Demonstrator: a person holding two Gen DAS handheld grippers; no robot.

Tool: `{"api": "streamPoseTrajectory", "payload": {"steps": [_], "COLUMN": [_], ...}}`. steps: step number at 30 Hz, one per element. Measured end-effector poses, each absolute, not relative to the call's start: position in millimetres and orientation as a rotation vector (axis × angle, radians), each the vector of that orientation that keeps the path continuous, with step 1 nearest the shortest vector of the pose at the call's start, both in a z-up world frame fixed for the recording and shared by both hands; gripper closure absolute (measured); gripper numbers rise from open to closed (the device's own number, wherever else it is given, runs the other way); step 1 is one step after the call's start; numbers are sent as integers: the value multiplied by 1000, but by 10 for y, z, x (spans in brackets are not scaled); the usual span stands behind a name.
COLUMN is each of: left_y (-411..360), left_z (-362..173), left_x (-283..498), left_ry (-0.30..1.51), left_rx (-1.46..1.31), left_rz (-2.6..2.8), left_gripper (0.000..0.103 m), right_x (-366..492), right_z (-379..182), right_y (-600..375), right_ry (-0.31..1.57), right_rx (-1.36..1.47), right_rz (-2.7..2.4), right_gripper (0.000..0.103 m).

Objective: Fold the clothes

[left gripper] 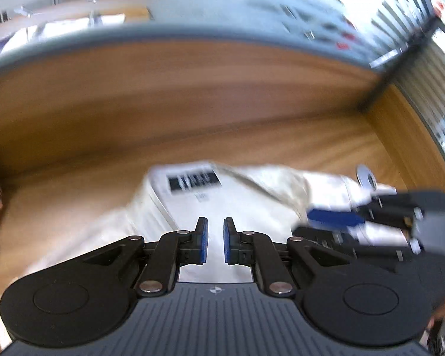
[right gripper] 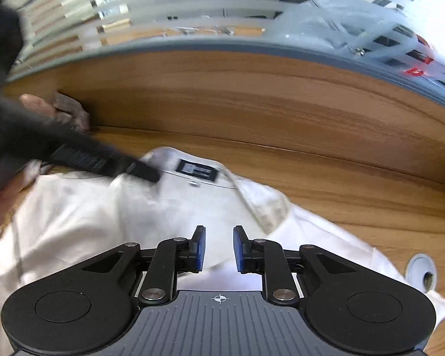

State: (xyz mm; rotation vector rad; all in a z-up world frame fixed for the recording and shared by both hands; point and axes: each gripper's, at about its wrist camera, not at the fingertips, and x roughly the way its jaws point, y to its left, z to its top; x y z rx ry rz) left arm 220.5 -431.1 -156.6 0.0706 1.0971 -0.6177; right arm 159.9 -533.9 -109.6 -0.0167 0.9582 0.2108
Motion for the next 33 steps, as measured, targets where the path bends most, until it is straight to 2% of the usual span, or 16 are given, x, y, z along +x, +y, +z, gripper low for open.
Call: {"api": "streamPoseTrajectory", "payload": {"steps": [5,7,10,11,12,13,14,16,19,21,22,27,32,33], "left_y": [-4260,-4302,-4340,-4357,-4372,-4375,-4374,-4349,-4310,-4270,-4247,-4108,-3931,-3918], "left_z": [-1658,-1681,-1704,-1714,-1721,-1718,-1708,-1675,-1641,-1621,-1617,-1654,-1817,-1841], "left_x": [1879,1793,1719,1698,1679,1671,1665,1650,1646,1658,1666,1762,1894,1903], "left_ry": [1121,1117,1122,1124,1124,1121,1117,1113,1109,1118,1125,1173,1286,1299], "left_rx": [75,71,80,84,87,88,84,69,39,11,-5,-118,-409,-445], "left_rz": [-638,-651,-668,-673,-677,-680,-679,-675,-665,-654,-646,-596,-580,-580], "left_gripper": [93,89,88,88,88,88,88,88,88,88,88,82,80,77], "right_x": [1611,1615,1622,1624,1626,1629,1631,1668,1709,1712,1704,1593,1453,1424], "right_z": [-1145,-1164,-1193,-1203,-1213,-1222,-1232,-1254,-1323,-1380,-1402,-1427,-1506,-1522], "right_y": [-5466,-5517,-5593,-5618,-5644,-5669,-5694,-5686,-5682,-5704,-5723,-5923,-6219,-6279], "right_ry": [990,1002,1020,1026,1031,1037,1043,1060,1094,1110,1114,1075,1019,1006], "right_rx": [68,102,153,170,187,204,221,247,283,318,336,499,737,785], "right_rz": [172,157,133,125,117,110,102,82,43,24,15,17,76,88], "right_gripper": [80,80,79,74,61,55,51,51,61,83,99,100,100,100]}}
